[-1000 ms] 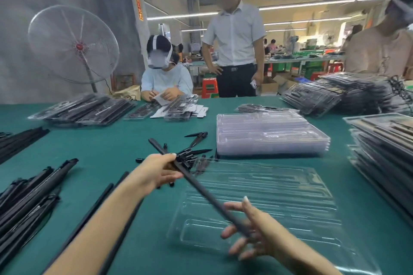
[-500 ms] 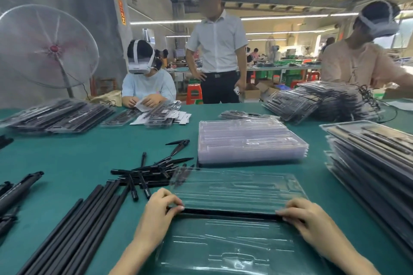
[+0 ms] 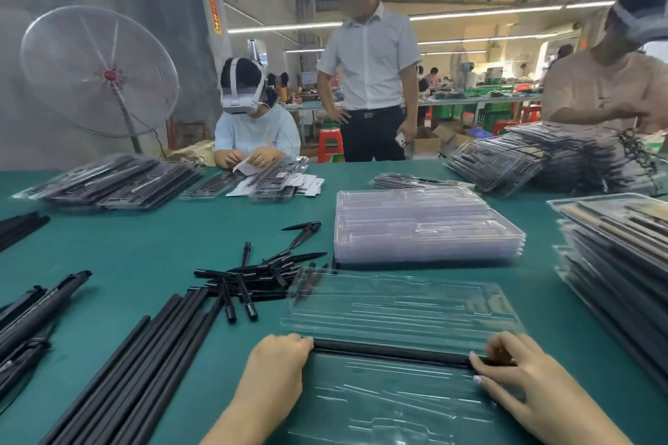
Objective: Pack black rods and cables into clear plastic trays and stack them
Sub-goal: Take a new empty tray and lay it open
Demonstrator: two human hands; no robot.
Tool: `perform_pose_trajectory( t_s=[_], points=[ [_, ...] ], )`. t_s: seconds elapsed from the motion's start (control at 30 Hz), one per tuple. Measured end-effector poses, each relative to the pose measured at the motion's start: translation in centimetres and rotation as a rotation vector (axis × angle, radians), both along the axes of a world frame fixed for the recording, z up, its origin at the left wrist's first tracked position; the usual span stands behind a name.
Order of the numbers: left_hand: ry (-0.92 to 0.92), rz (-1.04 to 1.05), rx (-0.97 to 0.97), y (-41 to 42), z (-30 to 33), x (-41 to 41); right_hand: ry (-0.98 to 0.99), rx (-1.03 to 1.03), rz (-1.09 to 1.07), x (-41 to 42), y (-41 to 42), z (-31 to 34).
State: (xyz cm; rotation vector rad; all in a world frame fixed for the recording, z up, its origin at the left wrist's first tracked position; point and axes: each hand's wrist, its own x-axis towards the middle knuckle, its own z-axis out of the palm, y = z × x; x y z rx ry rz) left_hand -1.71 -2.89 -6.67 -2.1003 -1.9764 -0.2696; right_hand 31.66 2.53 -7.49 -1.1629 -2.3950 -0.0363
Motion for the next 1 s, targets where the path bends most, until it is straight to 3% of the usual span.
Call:
perform_pose_trajectory(
  t_s=[0.03,0.13,0.2,0.3,0.37,0.47,0.53,0.6,0.73,0.83,1.0],
  points=[
    [-0.018,-0.017,-0.044,-0.3,-0.1,0.0,-0.016,0.034,0.0,-0.2,0.0,0.0],
    [-0.293,0.0,-0.042,0.3,-0.2,-1.5,0.0,0.05,-0.022,-0.5,0.1,-0.3],
    [-0.475,0.027,0.046,1.2,0.7,-3.1,0.004,0.075,-0.033,-0.5,0.1,-0.6],
    [-0.585,0.235,0.224,2.9,1.4,-6.1,0.027,0.09,-0.076,-0.8,-0.1,-0.5],
    [-0.564,0.417,0.152,3.9,1.3,-7.7,0.024,0.132,-0.111,-1.0,-0.4,-0.7],
    [-0.323,0.608,-0.066,5.0,0.5,-8.5,0.068,-0.015,-0.134,-0.8,-0.5,-0.7],
    [-0.138,0.672,-0.074,5.7,0.2,-8.7,0.088,-0.12,-0.111,-0.7,-0.3,-1.1],
    [-0.146,0.682,-0.047,5.8,0.3,-8.8,0.048,-0.155,-0.085,-0.9,-0.2,-1.2],
    [-0.759,0.576,0.149,5.3,1.5,-7.7,0.099,-0.176,-0.121,-0.6,-0.1,-0.8],
    [-0.972,0.322,0.172,4.2,3.9,-3.9,0.271,-0.148,-0.12,-0.7,-0.2,-0.5],
    [-1.476,-0.053,-0.266,2.5,5.3,5.3,0.644,-0.196,-0.051,-1.0,-0.8,0.8]
  ],
)
